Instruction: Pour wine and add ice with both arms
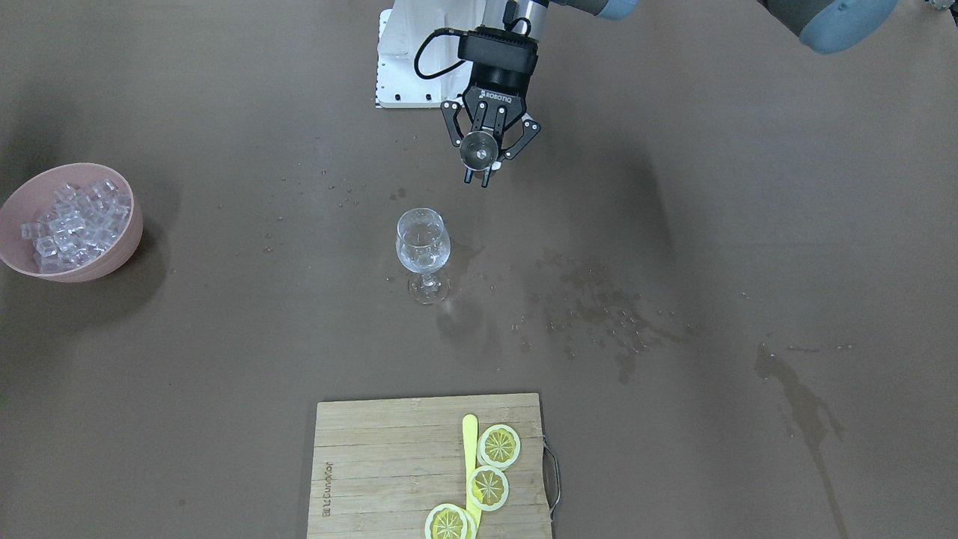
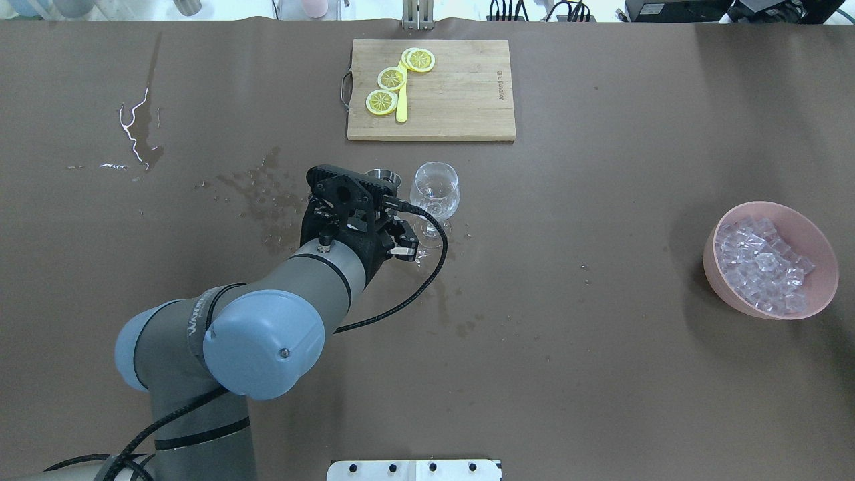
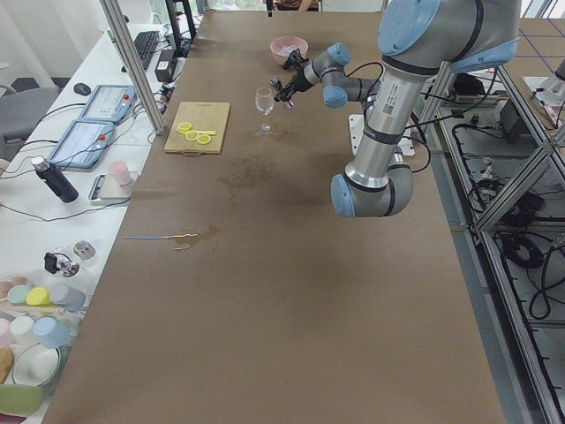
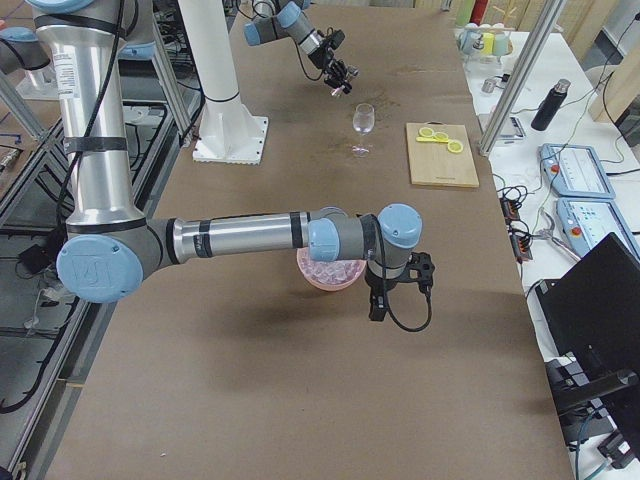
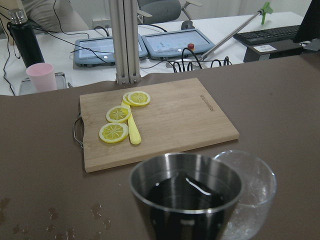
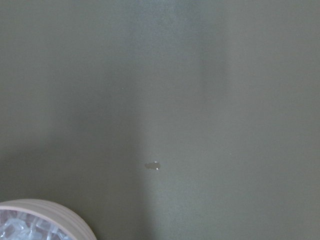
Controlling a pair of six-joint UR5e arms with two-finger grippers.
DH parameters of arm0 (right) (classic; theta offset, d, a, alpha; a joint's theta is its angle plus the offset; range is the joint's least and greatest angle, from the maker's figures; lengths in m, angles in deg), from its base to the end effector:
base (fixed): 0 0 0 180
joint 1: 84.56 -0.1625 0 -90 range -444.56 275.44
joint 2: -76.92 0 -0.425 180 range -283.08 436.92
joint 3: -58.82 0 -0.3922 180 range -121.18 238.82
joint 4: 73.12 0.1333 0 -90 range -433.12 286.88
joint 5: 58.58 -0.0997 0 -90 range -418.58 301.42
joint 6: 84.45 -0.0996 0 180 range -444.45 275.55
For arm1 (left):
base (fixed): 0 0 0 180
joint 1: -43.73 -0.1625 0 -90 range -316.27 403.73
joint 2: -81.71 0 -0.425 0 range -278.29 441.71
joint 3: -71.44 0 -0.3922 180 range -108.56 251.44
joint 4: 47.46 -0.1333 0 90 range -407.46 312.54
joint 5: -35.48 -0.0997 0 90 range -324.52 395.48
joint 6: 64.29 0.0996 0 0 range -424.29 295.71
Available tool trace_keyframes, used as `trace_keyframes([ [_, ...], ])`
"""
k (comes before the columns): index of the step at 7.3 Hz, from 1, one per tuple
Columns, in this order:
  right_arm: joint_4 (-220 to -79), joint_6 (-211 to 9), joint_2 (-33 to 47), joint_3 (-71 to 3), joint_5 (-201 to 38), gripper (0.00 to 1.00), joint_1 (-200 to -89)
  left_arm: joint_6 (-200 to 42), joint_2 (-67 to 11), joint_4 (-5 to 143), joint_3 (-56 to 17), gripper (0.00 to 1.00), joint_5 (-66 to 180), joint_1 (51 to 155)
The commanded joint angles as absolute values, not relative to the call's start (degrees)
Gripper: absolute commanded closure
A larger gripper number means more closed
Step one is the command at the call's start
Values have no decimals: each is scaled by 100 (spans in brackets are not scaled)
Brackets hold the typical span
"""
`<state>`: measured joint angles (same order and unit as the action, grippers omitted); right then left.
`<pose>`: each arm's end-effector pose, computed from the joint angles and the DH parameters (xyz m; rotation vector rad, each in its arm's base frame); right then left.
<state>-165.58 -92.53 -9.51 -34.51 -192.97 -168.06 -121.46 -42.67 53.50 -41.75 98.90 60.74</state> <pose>0.0043 -0.5246 0.6028 -0.0253 -0.7774 -0.0038 0.4927 -0.3367 0.1220 0.8602 0.8895 -0.0374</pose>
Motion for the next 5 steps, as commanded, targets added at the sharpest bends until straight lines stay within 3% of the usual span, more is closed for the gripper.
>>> trace_keyframes([
  [1, -16558, -9254, -965, -3452, -19297, 0, -16805, -12124, -4432, 5186, -4176, 100, 10365, 6096],
  [5, -16558, -9245, -974, -3417, -19297, 0, -16805, -11992, -4958, 4504, -4133, 100, 10699, 6323],
])
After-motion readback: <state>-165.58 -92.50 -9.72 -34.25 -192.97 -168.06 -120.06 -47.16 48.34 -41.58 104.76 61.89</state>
